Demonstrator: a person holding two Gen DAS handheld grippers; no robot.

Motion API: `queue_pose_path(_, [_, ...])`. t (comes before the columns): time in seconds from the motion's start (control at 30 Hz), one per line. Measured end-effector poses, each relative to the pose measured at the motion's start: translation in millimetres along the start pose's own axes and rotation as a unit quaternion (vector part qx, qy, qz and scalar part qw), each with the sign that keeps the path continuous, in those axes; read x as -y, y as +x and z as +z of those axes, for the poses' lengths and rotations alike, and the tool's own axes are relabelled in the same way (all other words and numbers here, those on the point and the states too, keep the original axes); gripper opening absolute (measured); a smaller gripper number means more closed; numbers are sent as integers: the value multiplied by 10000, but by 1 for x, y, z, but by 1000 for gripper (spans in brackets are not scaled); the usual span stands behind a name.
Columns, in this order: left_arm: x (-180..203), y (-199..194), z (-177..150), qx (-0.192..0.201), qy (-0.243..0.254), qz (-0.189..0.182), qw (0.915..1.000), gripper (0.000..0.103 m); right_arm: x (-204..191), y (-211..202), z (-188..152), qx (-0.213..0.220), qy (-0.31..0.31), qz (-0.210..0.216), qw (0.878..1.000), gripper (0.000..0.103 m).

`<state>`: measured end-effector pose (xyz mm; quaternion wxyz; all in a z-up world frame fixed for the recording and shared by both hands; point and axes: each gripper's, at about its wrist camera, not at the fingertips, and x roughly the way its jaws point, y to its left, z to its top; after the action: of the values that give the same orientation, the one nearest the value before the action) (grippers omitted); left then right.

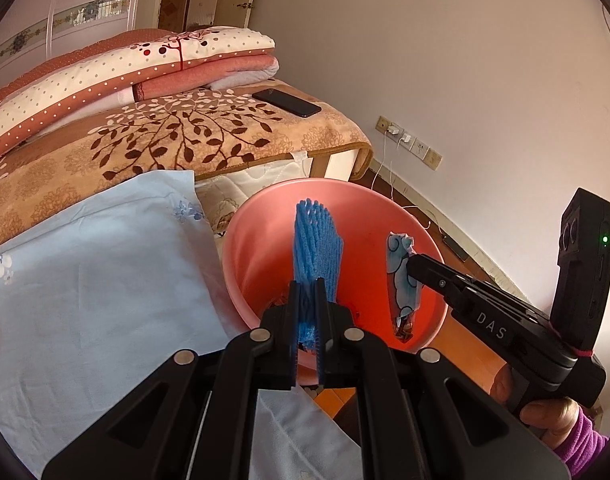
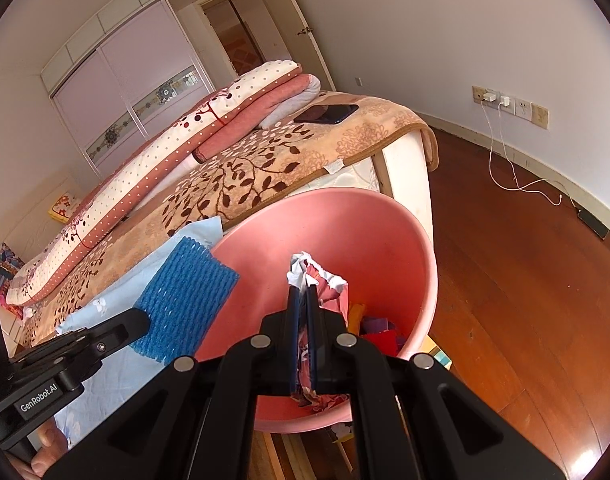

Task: Collect trash
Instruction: 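Open both tools to drop the blue mesh and wrapper into the bucket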

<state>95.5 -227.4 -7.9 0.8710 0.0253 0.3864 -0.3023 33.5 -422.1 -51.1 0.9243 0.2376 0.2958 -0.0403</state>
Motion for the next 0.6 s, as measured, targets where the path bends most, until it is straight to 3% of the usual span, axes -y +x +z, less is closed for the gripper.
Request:
queue_pose_path(0.4, [1, 11, 3, -127, -99, -4, 9999, 6, 2, 2, -2, -37, 39, 9, 10000, 3])
queue_pose_path(0.47, [0, 12, 2, -169, -123, -14, 9998, 11, 2, 2, -2, -38, 39, 9, 10000, 3])
queue_pose_path(0.53, [-1, 13, 2, -176, -180, -34, 9997, 27, 2, 1, -2, -38, 44, 10, 10000, 3])
queue_pose_path(0.6, [-3, 12, 2, -183, -240, -60, 9995, 28, 2, 2, -2, -39, 49, 12, 10000, 3])
